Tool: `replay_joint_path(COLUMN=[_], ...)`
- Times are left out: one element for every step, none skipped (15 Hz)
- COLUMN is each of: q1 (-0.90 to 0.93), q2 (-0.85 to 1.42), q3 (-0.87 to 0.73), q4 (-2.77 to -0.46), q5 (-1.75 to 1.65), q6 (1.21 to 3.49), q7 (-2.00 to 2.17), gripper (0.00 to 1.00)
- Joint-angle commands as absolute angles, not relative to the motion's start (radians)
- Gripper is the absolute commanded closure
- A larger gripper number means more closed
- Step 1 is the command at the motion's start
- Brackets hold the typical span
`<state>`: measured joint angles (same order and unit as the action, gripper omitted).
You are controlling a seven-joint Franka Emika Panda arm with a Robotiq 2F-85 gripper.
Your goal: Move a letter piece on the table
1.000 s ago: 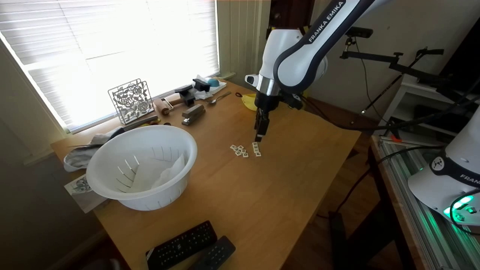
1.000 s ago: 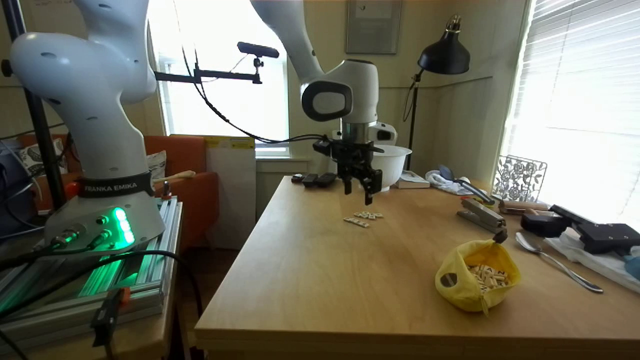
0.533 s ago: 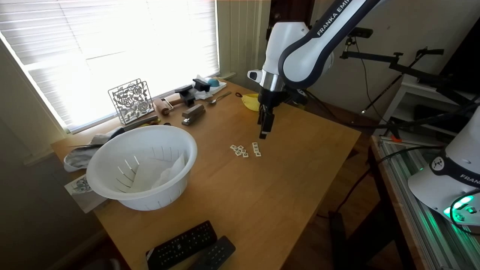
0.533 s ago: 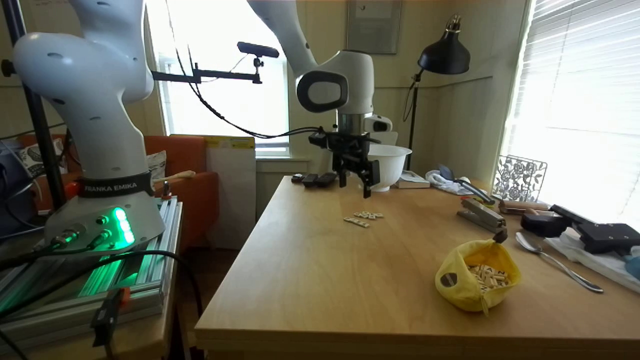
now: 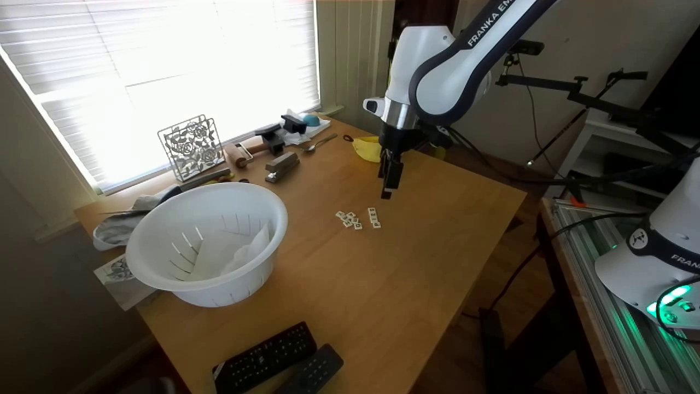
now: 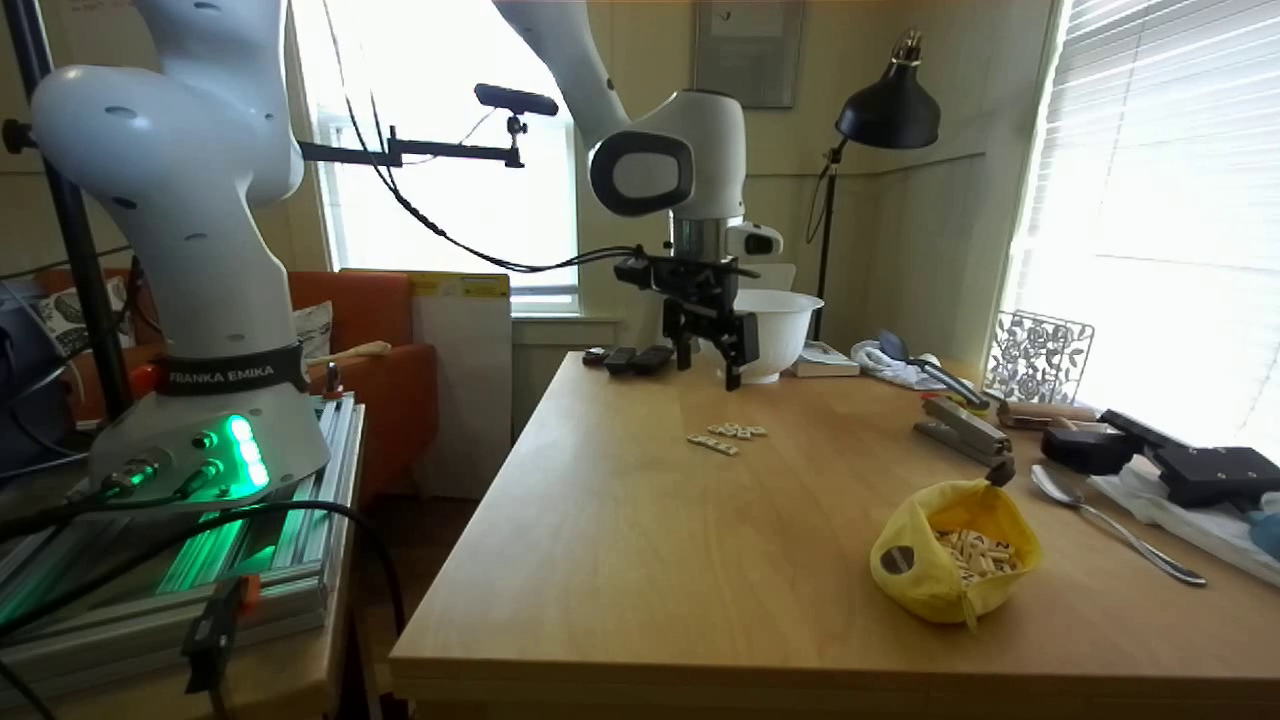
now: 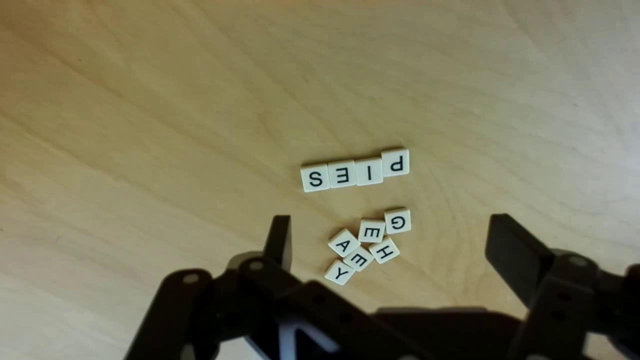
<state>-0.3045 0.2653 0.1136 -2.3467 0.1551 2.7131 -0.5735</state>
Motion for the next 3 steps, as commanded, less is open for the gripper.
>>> replay_joint_path(q1=[-0.28,-0.28,-0.28], q2=[0.265,0.265,0.265], q3=[0.091,0.091,0.091], q4=[-2.346,-2.346,-2.346], q5=[0.167,0.167,0.166], q6=[2.711,2.711,2.711], q7=[-0.58,-0.58,-0.58], gripper=[0.0,0.0,0.0])
